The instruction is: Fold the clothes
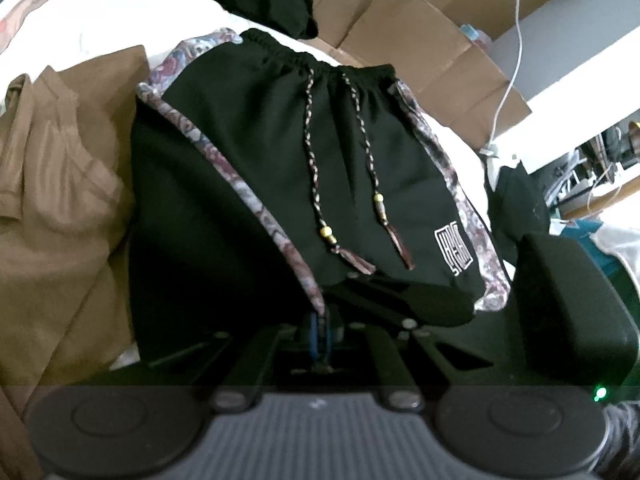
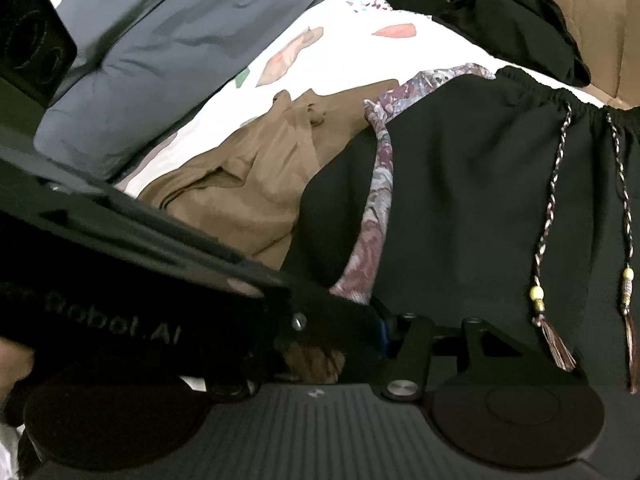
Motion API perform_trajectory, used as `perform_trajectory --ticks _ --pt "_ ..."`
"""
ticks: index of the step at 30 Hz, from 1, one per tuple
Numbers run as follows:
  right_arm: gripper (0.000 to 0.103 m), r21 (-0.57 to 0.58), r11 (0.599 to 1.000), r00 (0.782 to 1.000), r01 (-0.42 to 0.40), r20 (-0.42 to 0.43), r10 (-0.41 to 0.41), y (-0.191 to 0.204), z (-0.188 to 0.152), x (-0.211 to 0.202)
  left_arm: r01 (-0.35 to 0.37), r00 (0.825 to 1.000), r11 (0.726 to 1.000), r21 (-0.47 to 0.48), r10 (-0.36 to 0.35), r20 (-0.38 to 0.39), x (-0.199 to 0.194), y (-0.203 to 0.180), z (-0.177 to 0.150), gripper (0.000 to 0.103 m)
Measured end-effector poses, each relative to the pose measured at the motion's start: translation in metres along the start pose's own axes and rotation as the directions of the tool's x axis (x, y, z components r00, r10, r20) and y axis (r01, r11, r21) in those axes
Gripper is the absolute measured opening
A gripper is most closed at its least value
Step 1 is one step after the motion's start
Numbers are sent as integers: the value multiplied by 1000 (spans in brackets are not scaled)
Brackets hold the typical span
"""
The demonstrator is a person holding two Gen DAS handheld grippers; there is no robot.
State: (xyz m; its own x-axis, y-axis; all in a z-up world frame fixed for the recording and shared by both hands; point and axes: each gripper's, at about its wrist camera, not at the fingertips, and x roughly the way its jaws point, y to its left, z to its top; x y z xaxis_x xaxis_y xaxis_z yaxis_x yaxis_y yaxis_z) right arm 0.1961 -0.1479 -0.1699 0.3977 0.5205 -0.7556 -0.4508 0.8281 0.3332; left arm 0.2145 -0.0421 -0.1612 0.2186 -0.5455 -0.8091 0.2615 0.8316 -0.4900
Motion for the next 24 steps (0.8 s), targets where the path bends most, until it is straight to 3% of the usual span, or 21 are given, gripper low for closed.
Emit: perform_trajectory --ticks 4,6,8,15,21,24 --pt "22 -10 1000 1000 8 19 -8 -2 1 1 -7 1000 1000 4 7 3 -6 1 3 7" --pt "11 -9 1000 1000 -9 15 9 -6 1 2 4 1000 1000 1 -4 18 -13 2 5 19" --pt "7 -3 1000 1000 -16 26 16 -8 1 -2 -29 999 999 16 29 38 -20 0 5 36" --pt "7 24 999 999 -21 30 20 -18 2 -8 -178 982 984 -25 180 62 -33 18 -6 38" --pt "6 30 999 999 -31 37 30 -26 0 -20 -289 957 954 -79 291 15 -23 40 -31 40" --pt "6 34 999 999 -36 39 35 -31 -1 -26 -309 951 947 -90 309 -10 -14 46 -39 41"
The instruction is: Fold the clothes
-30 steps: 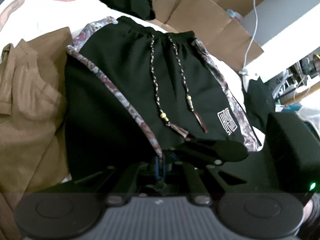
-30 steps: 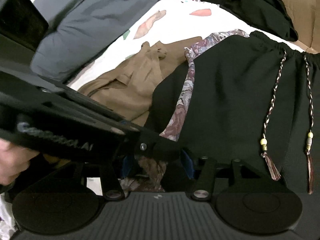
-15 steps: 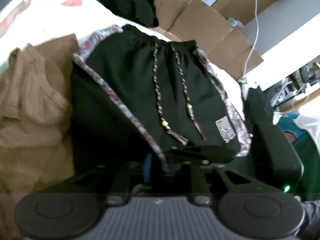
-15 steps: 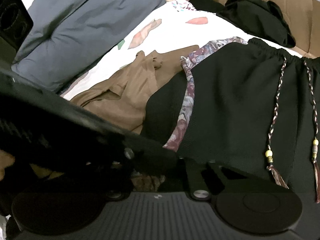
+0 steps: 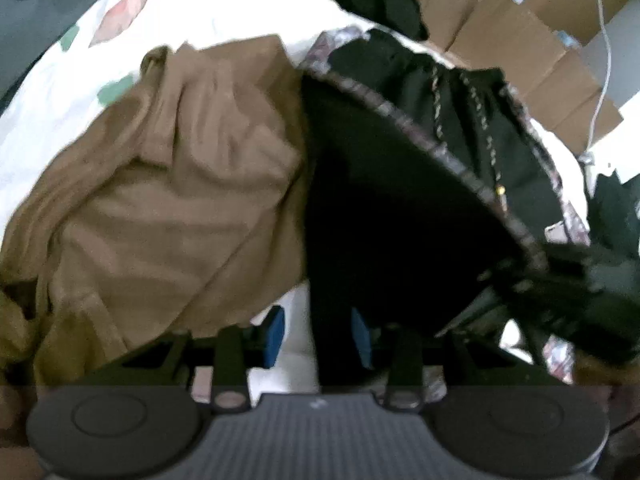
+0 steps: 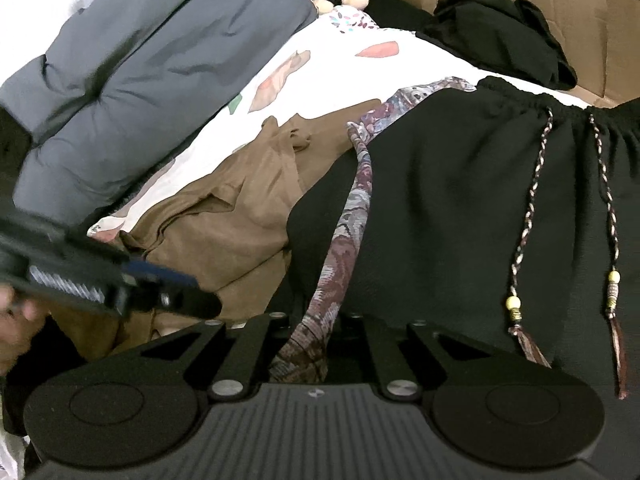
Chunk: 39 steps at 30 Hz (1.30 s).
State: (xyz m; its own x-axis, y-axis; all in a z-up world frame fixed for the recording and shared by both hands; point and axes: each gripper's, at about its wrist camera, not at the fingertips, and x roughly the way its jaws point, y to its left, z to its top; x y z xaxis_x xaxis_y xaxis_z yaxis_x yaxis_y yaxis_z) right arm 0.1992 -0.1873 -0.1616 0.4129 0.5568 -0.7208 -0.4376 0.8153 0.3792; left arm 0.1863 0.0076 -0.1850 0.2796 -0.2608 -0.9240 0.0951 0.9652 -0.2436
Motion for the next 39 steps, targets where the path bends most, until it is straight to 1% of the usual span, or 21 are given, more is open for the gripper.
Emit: perform_trajectory --ticks 3,6,8,12,14,21,26,36,39 --pt "6 16 1000 1000 -5 5 5 -9 0 -9 3 1000 1000 -10 -3 -25 10 2 -5 41" --pt "6 60 998 1000 -1 13 0 -26 -1 -22 10 999 1000 1 -10 -41 18 -3 -7 41" --pt "6 91 996 1000 15 22 -17 -43 -2 -36 22 998 1000 16 -21 -53 23 -8 -8 42" --pt "5 114 993 998 45 33 -49 -61 -3 -52 43 996 998 42 -40 -75 32 -18 -9 43" --pt "5 124 989 996 78 41 -83 -75 -6 -67 60 995 997 50 -56 -83 37 -24 -9 44" --pt "5 153 978 987 141 60 -151 -103 -9 -97 123 986 988 91 -112 -121 54 -49 -10 47" --pt "5 176 966 978 188 61 -201 -121 -16 -117 151 983 982 110 -137 -124 63 -64 -4 47" --pt "5 218 947 961 236 90 -260 -147 -28 -159 210 974 966 153 -193 -120 73 -107 7 51" --pt "5 239 939 956 248 95 -277 -160 -34 -171 225 970 957 181 -204 -131 77 -122 10 51"
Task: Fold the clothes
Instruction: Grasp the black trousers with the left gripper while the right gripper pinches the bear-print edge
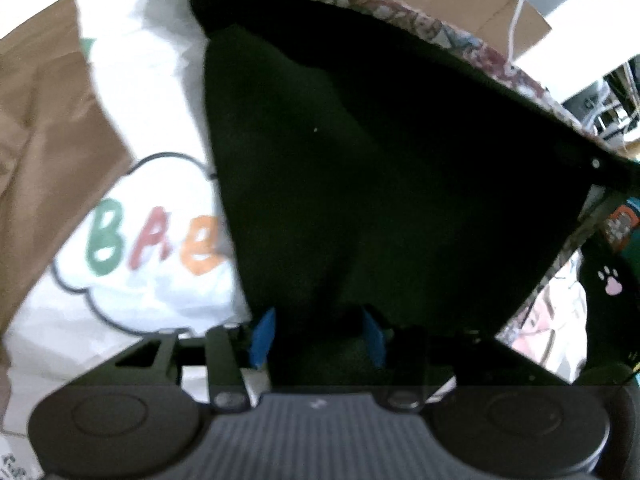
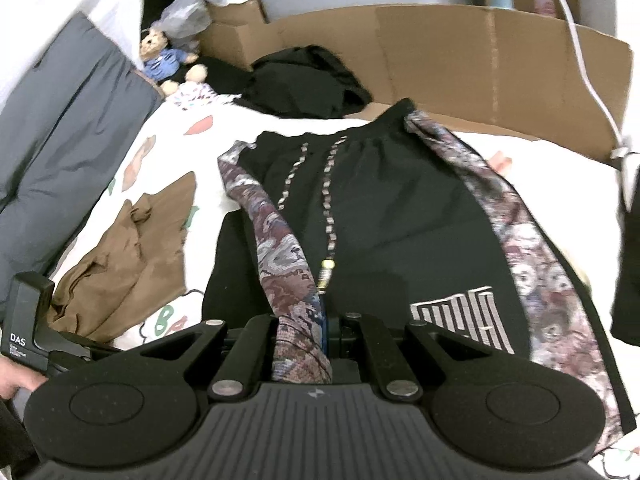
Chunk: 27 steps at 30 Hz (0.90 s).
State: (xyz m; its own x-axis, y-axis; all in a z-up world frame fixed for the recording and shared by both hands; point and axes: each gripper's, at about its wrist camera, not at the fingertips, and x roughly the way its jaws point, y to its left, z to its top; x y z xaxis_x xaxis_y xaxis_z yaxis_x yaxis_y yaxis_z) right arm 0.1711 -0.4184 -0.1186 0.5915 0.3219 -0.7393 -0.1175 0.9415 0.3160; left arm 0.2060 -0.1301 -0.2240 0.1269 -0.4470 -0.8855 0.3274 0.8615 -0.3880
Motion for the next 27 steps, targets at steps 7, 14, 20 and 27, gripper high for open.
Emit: perform_trajectory --ticks 7,14,20,27 --pt "5 68 997 999 33 -2 -33 -39 -10 -10 6 1000 1000 31 -6 -20 9 -10 10 51" --pt "5 136 989 998 60 -14 -58 -73 -25 -8 6 999 997 76 -3 -34 15 -16 19 51" --pt "5 177 981 997 74 -17 -72 -91 -32 -7 17 999 996 90 -13 -43 16 -16 24 51" --pt "5 231 968 995 97 -12 -97 -115 -38 -8 36 998 993 112 -30 -55 17 -8 25 51"
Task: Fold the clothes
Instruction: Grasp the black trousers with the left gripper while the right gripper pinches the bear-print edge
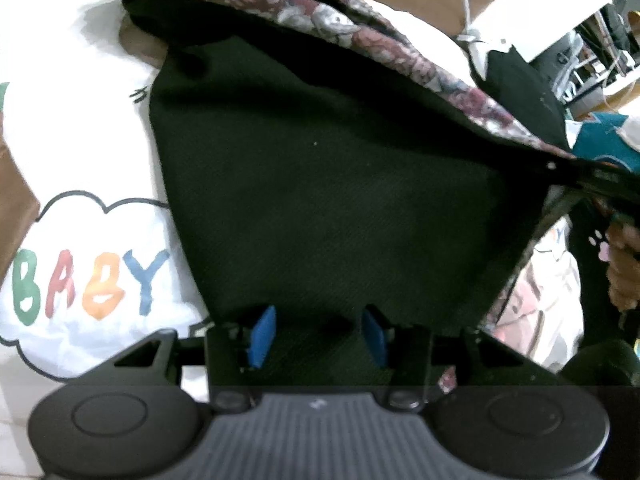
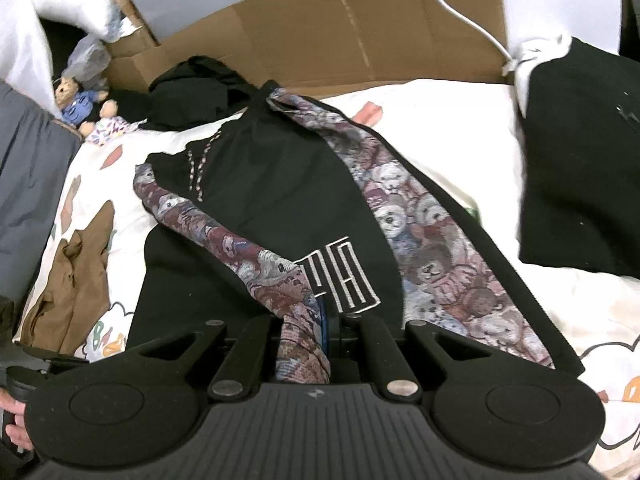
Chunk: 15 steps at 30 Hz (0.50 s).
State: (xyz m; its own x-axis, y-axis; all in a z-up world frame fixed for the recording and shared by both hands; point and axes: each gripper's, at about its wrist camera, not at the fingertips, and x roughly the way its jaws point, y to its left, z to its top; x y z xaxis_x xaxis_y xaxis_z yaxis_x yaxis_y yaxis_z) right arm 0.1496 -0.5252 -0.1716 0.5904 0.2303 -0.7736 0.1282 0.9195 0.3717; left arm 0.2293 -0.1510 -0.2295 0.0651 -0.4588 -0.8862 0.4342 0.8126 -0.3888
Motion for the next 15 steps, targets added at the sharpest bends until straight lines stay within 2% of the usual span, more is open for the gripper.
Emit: perform_trajectory --ticks 9,13,15 --pt "8 92 995 998 41 -45 -37 -33 -16 18 33 998 999 5 -33 -46 8 30 -14 51" --pt "10 122 992 998 34 -48 -28 -39 -20 18 5 998 1000 -18 -6 -57 -10 3 -42 52" --pt "10 124 992 998 33 -54 -26 -40 -21 20 -24 998 999 -37 22 -63 -11 7 -39 53"
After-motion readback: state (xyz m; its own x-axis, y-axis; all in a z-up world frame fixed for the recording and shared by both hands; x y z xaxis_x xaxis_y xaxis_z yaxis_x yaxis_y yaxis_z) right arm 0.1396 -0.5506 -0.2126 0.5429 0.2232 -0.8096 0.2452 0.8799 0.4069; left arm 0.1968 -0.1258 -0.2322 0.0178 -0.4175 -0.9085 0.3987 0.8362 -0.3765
